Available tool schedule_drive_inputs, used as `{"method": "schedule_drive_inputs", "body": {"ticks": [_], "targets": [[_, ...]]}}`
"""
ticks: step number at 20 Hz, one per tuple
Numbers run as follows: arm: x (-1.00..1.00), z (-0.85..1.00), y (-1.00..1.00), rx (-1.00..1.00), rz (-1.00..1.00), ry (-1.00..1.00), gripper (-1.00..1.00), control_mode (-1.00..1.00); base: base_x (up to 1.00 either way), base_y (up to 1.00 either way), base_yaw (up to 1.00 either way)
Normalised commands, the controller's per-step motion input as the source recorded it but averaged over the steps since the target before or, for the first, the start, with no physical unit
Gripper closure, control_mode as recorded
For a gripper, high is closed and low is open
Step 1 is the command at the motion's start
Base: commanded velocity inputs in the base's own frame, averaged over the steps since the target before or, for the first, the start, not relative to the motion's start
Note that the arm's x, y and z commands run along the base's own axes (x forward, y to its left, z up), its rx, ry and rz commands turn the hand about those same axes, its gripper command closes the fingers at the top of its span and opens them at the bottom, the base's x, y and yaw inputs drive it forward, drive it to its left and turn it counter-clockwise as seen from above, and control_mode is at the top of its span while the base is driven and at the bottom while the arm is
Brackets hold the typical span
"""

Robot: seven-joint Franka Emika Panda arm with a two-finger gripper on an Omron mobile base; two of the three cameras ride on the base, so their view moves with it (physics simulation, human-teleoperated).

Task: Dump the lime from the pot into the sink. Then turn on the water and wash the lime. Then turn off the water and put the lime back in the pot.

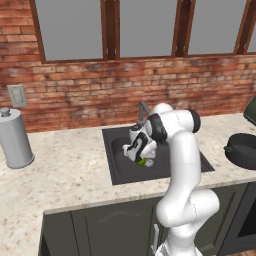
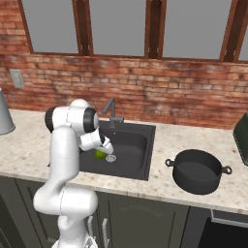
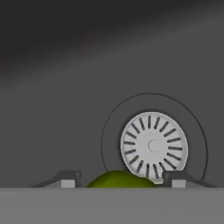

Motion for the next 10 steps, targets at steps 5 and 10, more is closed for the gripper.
{"method": "schedule_drive_inputs", "body": {"ticks": [5,10], "targets": [[-0.24,0.51,0.0,0.0,-0.07,-0.07,1.0,-1.0,0.0,0.0,0.0],[0.0,0.85,0.0,0.0,-0.05,-0.16,1.0,-1.0,0.0,0.0,0.0]]}}
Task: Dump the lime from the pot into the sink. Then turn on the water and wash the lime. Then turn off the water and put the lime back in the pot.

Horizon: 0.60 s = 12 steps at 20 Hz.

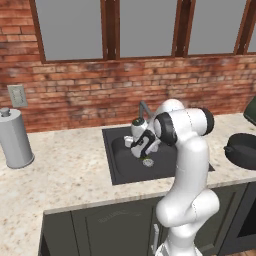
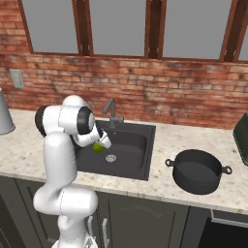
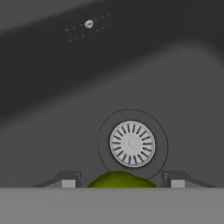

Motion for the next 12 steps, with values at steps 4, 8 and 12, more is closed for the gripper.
{"method": "schedule_drive_inputs", "body": {"ticks": [4,8,12], "targets": [[-0.06,0.78,-0.01,0.0,-0.05,-0.09,1.0,-1.0,0.0,0.0,0.0],[-0.3,0.56,-0.15,0.0,-0.06,-0.01,1.0,-1.0,0.0,0.0,0.0],[-0.32,0.49,-0.32,0.0,-0.07,0.0,1.0,-1.0,0.0,0.0,0.0]]}}
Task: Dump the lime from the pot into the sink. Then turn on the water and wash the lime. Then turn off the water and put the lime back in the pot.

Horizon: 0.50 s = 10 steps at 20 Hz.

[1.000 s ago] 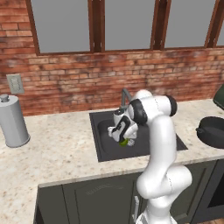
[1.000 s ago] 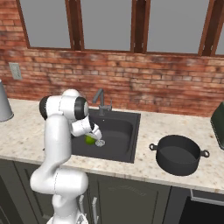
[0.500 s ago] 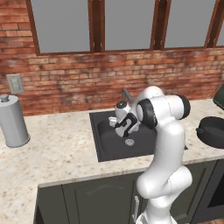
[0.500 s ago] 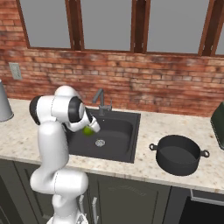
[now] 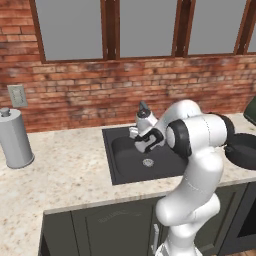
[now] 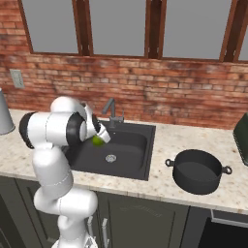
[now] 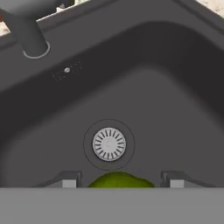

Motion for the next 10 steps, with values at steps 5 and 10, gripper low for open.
{"method": "schedule_drive_inputs", "body": {"ticks": [5,10], "targets": [[-0.1,0.6,-0.54,0.0,-0.08,0.0,1.0,-1.0,0.0,0.0,0.0],[-0.05,0.42,-0.63,0.0,-0.08,0.0,1.0,-1.0,0.0,0.0,0.0]]}}
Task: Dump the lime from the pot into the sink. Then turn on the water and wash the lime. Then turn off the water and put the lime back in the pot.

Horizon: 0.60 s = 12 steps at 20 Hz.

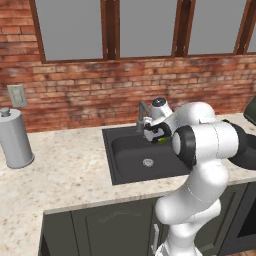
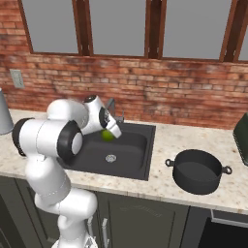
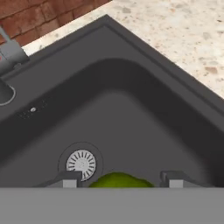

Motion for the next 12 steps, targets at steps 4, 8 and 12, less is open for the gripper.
{"method": "schedule_drive_inputs", "body": {"ticks": [4,8,12], "targets": [[-0.19,0.13,-0.72,0.0,-0.07,0.01,1.0,-1.0,0.0,0.0,0.0],[-0.17,0.01,-0.8,0.0,-0.08,0.02,1.0,-1.0,0.0,0.0,0.0],[-0.04,0.0,-0.86,-0.02,-0.08,0.0,1.0,-1.0,0.0,0.0,0.0]]}}
